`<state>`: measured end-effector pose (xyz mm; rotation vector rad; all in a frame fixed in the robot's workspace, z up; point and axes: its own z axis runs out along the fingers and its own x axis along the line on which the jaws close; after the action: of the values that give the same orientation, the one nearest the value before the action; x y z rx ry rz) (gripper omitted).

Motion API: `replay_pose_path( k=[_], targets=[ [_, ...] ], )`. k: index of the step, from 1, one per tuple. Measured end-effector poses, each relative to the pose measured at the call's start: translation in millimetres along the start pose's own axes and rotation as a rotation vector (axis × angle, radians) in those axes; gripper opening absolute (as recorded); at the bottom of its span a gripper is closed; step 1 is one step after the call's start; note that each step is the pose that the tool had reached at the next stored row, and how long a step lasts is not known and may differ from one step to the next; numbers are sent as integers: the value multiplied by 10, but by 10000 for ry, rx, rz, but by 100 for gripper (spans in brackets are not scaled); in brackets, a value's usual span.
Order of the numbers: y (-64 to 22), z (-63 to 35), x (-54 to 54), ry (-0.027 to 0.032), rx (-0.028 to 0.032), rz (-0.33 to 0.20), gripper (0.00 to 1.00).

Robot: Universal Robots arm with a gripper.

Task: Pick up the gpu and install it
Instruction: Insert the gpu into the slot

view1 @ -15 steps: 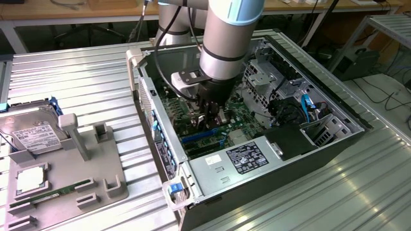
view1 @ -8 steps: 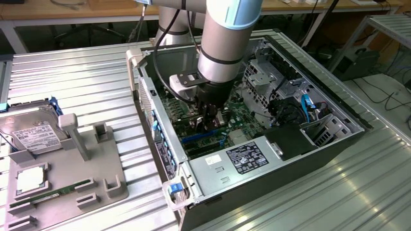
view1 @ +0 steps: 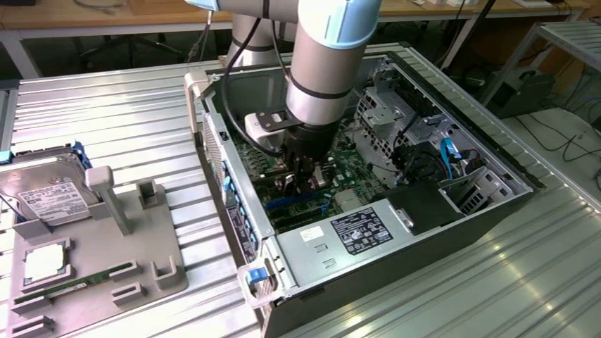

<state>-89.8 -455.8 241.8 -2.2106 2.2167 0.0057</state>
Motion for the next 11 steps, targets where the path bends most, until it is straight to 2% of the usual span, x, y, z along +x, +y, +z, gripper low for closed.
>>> replay_pose_path(
  k=[11],
  targets=[
    [33,38,0,-1,-36,2,28]
  ],
)
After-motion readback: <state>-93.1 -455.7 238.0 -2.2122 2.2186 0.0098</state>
